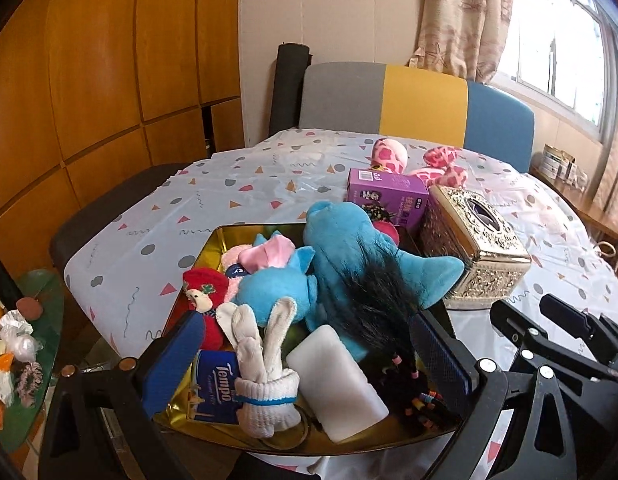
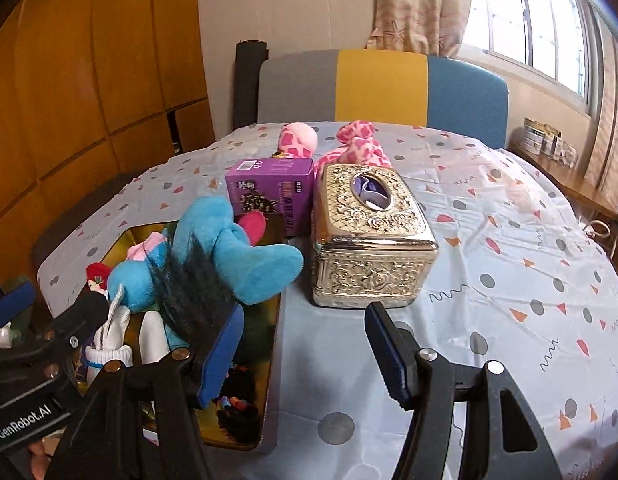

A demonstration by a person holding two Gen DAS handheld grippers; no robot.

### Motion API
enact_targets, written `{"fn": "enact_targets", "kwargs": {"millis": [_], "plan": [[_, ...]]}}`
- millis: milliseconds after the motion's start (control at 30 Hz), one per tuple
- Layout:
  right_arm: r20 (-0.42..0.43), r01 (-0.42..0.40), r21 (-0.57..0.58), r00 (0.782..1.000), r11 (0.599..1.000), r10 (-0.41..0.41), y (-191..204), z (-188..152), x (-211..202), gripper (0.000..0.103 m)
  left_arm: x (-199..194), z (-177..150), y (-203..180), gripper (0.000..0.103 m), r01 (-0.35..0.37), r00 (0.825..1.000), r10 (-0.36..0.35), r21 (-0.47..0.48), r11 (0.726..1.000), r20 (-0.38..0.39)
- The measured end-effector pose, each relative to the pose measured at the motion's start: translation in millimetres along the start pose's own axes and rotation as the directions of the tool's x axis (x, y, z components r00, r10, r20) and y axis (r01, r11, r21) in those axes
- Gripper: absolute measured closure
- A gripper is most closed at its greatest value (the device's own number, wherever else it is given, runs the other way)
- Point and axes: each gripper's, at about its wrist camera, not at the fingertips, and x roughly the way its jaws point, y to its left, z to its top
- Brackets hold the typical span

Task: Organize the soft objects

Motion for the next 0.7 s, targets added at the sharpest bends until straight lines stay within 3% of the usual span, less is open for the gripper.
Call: {"fn": "enact_targets", "kwargs": {"millis": [700], "plan": [[-0.006,-0.005,0.001,1.0,1.0,0.005,0.1,-1.5,1.0,0.039,4.3,-5.1,-5.3,0.0,0.003,1.0,-0.002,0.021,1.0,-0.031]]}}
